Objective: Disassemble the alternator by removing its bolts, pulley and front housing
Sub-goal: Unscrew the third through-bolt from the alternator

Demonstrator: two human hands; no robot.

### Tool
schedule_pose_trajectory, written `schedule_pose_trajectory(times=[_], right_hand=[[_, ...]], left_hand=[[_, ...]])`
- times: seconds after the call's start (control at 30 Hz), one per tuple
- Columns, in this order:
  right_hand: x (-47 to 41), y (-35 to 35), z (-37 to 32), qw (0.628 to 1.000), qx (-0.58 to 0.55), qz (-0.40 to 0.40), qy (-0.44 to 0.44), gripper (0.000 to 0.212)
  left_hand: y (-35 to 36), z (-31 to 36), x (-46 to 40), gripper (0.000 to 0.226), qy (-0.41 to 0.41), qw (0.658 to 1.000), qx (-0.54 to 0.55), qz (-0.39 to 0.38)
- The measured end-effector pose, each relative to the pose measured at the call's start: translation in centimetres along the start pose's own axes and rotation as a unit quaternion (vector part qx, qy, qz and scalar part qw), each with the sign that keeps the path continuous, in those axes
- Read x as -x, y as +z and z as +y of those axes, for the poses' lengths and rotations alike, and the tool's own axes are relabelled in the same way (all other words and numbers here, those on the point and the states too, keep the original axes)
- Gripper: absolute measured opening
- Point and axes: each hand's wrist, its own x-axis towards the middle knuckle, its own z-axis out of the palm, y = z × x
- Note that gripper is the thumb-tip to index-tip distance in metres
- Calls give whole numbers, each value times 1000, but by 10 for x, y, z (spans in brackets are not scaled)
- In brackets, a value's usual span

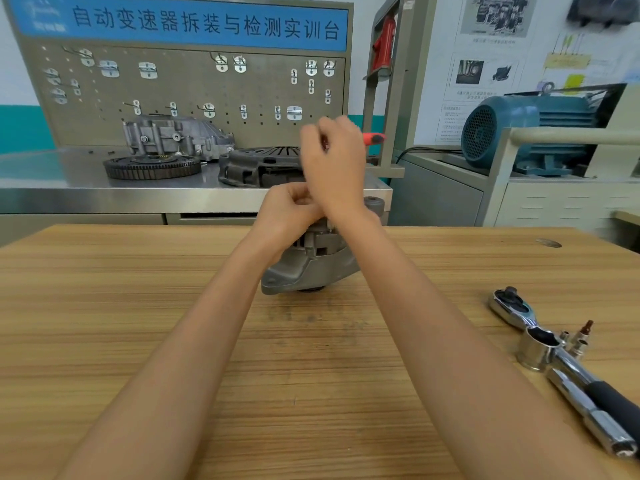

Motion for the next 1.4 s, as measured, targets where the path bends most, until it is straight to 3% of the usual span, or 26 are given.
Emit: schedule_pose_trajectory(times=[0.07,0.13,0.2,0.23,0.3,0.37,0.43,0.5,0.57,0.63,0.73,0.83,0.9,0.93,1.0,1.07,1.1,1.17,1.23,1.27,1.3,1.4], right_hand=[[-9,-8,-1,976,-183,-44,110,44],[-14,-14,0,923,-325,-72,192,52],[-18,-16,2,875,-417,-76,233,59],[-18,-14,2,869,-426,-68,242,59],[-11,-8,-1,923,-328,-33,199,51],[3,0,3,996,-74,15,54,32],[12,6,7,973,203,85,-69,16],[13,10,6,957,253,105,-94,14],[6,6,4,989,116,74,-52,22],[-2,-2,0,995,-81,12,48,38],[-14,-14,0,923,-333,-53,185,52],[-19,-18,2,879,-418,-69,218,61],[-13,-12,-4,905,-366,-39,213,53],[-7,-8,-4,941,-293,-16,169,47],[6,-2,1,999,-13,38,13,30],[16,6,6,962,242,104,-72,11],[18,6,5,954,262,124,-71,10],[14,0,2,981,148,119,-42,12],[5,-12,-1,999,-15,41,32,20],[-1,-18,-1,993,-92,-8,80,22],[-6,-24,0,983,-141,-37,115,26],[-14,-31,6,970,-179,-68,150,39]], left_hand=[[-1,-1,0,9,-7,999,24,-30],[-2,-3,0,30,-15,998,21,-49],[-2,-4,-1,28,-7,998,24,-52],[-3,-4,-1,21,-2,998,24,-51],[-2,-2,0,10,8,999,15,-41],[-2,-2,-2,25,14,1000,-4,-19],[-1,-1,-3,29,6,999,-34,12],[0,-1,-2,28,7,999,-46,17],[1,0,1,28,24,999,-43,-2],[0,0,2,23,32,998,-26,-39],[-2,-3,2,12,26,997,3,-79],[-2,-4,0,12,18,997,18,-71],[-1,-3,0,13,18,998,20,-57],[0,-2,0,16,17,998,17,-50],[-1,-2,-2,28,14,999,-7,-29],[-1,-2,-4,30,2,999,-43,-12],[0,-1,-3,30,1,999,-49,-14],[1,0,-2,28,11,999,-46,-21],[1,2,1,12,11,999,-25,-46],[0,3,2,9,6,998,-16,-59],[-2,3,2,20,0,998,-8,-69],[-5,3,1,32,-21,997,8,-76]])
